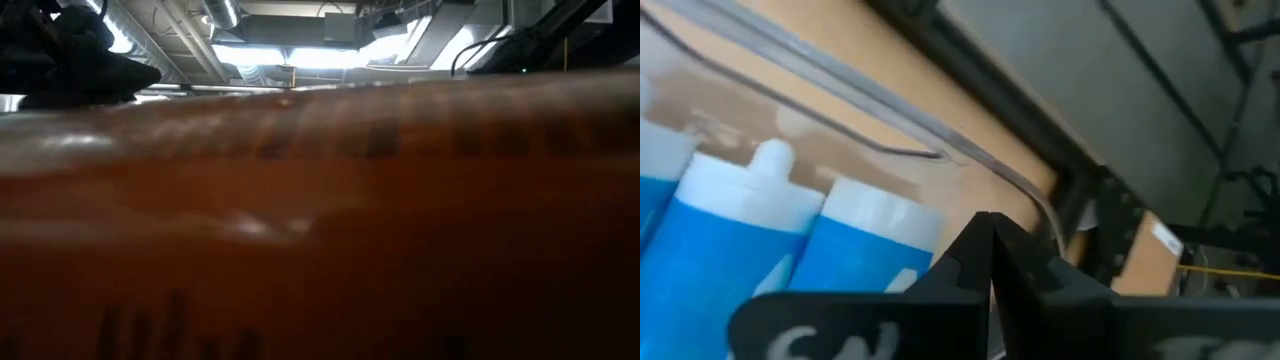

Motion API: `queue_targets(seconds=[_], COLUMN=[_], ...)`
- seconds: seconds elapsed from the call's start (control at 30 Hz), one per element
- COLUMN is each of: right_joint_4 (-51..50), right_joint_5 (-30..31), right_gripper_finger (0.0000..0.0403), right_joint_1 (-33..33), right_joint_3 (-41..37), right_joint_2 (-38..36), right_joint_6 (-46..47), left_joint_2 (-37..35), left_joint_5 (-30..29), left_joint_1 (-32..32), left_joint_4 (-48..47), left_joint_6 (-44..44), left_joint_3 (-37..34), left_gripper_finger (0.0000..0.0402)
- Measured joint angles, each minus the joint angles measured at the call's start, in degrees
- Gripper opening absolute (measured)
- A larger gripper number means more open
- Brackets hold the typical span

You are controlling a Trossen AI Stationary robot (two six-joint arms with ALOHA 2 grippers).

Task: Pick & place silicon tubes, Sealant and Lysol wipes
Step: Move the bottom transparent bin to the top, then put the bottom orange sealant into the transparent container

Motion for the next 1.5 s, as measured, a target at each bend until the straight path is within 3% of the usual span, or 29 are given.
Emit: queue_targets(seconds=[0.23,0.47,0.57,0.7,0.83,0.97,1.13,1.3,1.5], right_joint_4=[1.99,1.57,-2.44,-8.19,-10.96,-14.23,-16.37,-14.36,-13.83], right_joint_5=[1.02,0.30,-4.53,-17.69,-32.05,-40.30,-43.38,-43.64,-43.59], right_gripper_finger=[0.0004,0.0024,0.0025,0.0012,0.0005,0.0018,0.0024,0.0025,0.0025], right_joint_1=[-0.70,3.71,6.42,11.59,17.62,23.93,30.66,38.87,43.76], right_joint_3=[0.00,0.40,2.01,3.15,3.17,3.05,-3.56,-12.58,-20.29], right_joint_2=[-0.01,-5.05,-8.72,-14.54,-21.99,-29.58,-41.36,-58.74,-75.95], right_joint_6=[2.18,5.84,5.87,5.08,1.66,1.85,9.77,20.83,22.61], left_joint_2=[0.00,0.00,-0.01,0.00,0.00,-0.01,0.00,-0.01,-0.02], left_joint_5=[0.02,0.01,0.02,0.02,0.02,0.01,0.02,0.02,0.02], left_joint_1=[0.00,0.01,0.02,0.00,0.02,0.01,0.02,0.00,0.00], left_joint_4=[0.02,0.01,0.01,0.00,0.02,0.02,0.02,0.01,0.00], left_joint_6=[0.00,0.00,0.00,0.00,0.00,0.01,0.00,0.00,0.00], left_joint_3=[0.00,0.01,0.00,0.02,0.00,0.00,0.02,0.00,0.02], left_gripper_finger=[0.0012,0.0009,0.0008,0.0011,0.0012,0.0010,0.0008,0.0012,0.0010])
